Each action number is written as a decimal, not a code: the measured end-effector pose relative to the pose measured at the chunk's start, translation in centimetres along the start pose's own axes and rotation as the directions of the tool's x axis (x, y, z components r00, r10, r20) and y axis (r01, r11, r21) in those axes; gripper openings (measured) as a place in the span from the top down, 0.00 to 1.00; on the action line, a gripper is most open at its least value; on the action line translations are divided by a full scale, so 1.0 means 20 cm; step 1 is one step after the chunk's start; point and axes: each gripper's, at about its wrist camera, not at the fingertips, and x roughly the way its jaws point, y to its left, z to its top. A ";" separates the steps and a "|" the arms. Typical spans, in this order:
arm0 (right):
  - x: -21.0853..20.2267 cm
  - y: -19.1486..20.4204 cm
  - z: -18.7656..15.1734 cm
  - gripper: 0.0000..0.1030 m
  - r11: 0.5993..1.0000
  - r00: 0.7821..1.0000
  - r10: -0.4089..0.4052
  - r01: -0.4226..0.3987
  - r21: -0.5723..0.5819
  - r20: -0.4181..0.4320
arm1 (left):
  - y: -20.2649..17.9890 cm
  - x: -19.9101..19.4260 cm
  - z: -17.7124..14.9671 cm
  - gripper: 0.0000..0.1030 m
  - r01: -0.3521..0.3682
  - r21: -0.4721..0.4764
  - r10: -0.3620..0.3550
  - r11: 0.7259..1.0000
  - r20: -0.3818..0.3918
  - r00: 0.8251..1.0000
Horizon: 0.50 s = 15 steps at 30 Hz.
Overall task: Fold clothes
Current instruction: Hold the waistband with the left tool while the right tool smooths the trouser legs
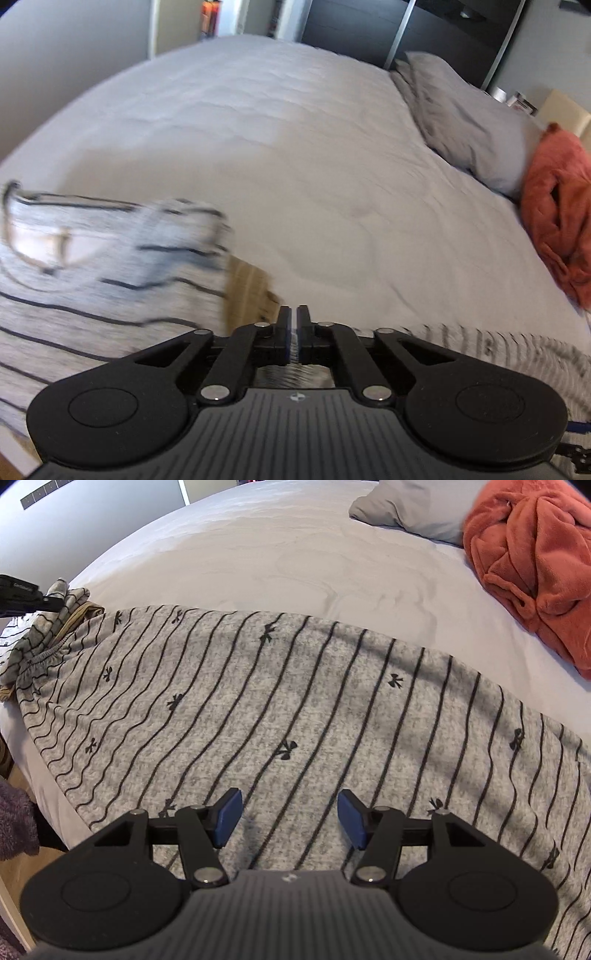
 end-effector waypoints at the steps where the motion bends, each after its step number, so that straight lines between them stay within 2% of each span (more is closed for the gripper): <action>1: 0.00 0.01 0.00 0.40 1.000 1.000 0.002 -0.002 -0.011 0.004 | 0.00 0.02 -0.01 0.81 0.000 0.007 0.000 1.000 -0.010 1.000; 3: -0.01 0.03 0.00 0.39 0.999 1.000 0.002 -0.001 -0.033 0.011 | 0.00 0.05 -0.02 0.77 -0.001 0.012 0.002 1.000 -0.030 1.000; 7: 0.01 0.04 0.00 0.39 0.999 1.000 0.002 -0.002 -0.039 0.004 | 0.04 0.14 -0.04 0.77 -0.026 -0.030 0.024 0.999 -0.086 0.996; 10: 0.03 0.02 0.00 0.39 0.999 1.000 0.005 -0.005 -0.038 0.000 | 0.07 0.19 -0.04 0.77 -0.022 -0.073 0.014 0.997 -0.117 0.993; 14: 0.02 0.00 -0.02 0.39 0.999 1.000 0.007 -0.008 -0.037 -0.009 | 0.12 0.19 -0.04 0.78 0.042 -0.164 -0.064 0.986 -0.132 0.989; 15: 0.02 0.00 -0.02 0.39 0.999 1.000 0.009 -0.010 -0.037 -0.011 | 0.14 0.19 -0.03 0.82 0.072 -0.199 -0.099 0.977 -0.129 0.987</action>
